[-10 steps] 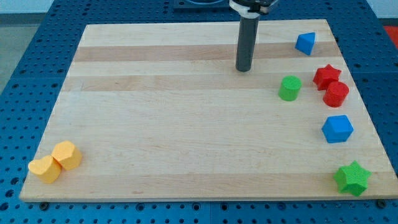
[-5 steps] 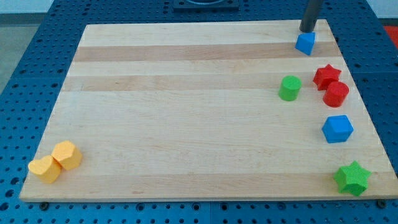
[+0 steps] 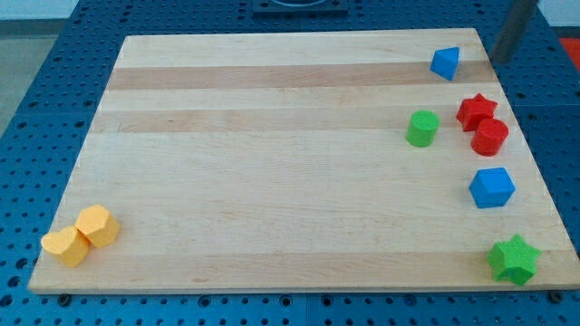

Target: Move the red star to the left of the green circle

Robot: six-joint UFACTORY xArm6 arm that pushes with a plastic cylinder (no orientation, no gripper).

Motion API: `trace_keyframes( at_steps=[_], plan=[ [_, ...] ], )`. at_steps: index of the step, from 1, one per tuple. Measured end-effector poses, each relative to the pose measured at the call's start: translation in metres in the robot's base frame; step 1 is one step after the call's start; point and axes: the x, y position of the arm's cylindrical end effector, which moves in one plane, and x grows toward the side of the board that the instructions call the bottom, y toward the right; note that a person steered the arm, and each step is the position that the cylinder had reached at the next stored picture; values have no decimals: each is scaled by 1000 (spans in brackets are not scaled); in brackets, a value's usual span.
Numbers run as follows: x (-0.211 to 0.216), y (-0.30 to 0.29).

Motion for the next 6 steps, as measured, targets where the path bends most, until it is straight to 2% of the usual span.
trace_keyframes(
  at_steps=[1, 2, 3, 4, 6],
  plan=[
    [25, 4],
    [29, 4],
    [96, -34],
    [96, -34],
    [92, -101]
  ],
)
